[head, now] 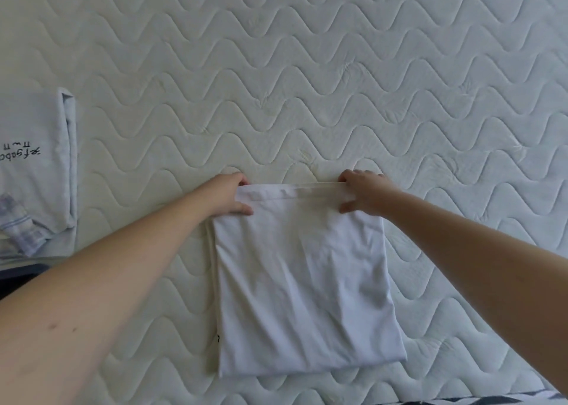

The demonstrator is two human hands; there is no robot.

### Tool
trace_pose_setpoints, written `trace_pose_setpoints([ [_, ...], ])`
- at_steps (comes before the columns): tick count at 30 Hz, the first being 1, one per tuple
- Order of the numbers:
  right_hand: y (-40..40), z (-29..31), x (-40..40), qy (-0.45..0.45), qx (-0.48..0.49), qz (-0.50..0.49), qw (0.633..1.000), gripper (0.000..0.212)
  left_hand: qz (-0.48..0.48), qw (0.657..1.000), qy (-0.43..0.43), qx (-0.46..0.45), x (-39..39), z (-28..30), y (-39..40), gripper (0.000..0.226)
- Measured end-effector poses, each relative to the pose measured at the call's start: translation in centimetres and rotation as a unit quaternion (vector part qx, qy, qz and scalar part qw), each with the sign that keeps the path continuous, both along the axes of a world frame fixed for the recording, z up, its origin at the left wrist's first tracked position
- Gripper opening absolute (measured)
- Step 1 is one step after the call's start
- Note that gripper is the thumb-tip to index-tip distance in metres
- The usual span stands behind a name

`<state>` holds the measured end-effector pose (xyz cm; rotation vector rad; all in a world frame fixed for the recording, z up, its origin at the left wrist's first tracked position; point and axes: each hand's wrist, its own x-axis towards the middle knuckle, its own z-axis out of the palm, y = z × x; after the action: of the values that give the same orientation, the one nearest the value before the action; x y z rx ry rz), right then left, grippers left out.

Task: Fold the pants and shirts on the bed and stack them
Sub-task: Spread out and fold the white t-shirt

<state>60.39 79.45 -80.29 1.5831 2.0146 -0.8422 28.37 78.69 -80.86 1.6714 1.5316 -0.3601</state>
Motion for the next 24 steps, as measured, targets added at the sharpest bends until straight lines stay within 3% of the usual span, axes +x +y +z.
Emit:
trace_pose_setpoints([
  [6,-0.7,0.3,-0.8,-0.027,0.012,-0.006,1.0,0.041,-0.077,0.989,0.117,-0.039,1.3,0.7,0.2,0.04],
  [10,-1.7,1.7,0.1,0.016,0.025,-0.026,0.999,0.025,-0.05,0.996,0.075,-0.006,0.3,1.6,-1.2,0.019],
  [13,-2.3,3.8,0.7,0.047,0.02,-0.018,0.999,0.017,-0.037,0.999,0.021,0.012,-0.5,3.6,-2.2,0.024],
  [15,-2.6,5.8,1.1,0.061,0.026,-0.007,0.998,0.016,-0.023,0.999,-0.009,0.022,-0.7,5.6,-2.7,0.015],
  [18,-2.7,9.7,1.7,0.083,0.035,0.004,0.996,0.02,0.01,0.999,-0.029,0.019,-1.0,9.7,-3.1,0.021],
  [24,-1.7,18.8,1.3,0.113,0.108,0.03,0.987,0.018,0.026,0.994,-0.038,0.098,-1.9,20.0,-3.1,0.013],
])
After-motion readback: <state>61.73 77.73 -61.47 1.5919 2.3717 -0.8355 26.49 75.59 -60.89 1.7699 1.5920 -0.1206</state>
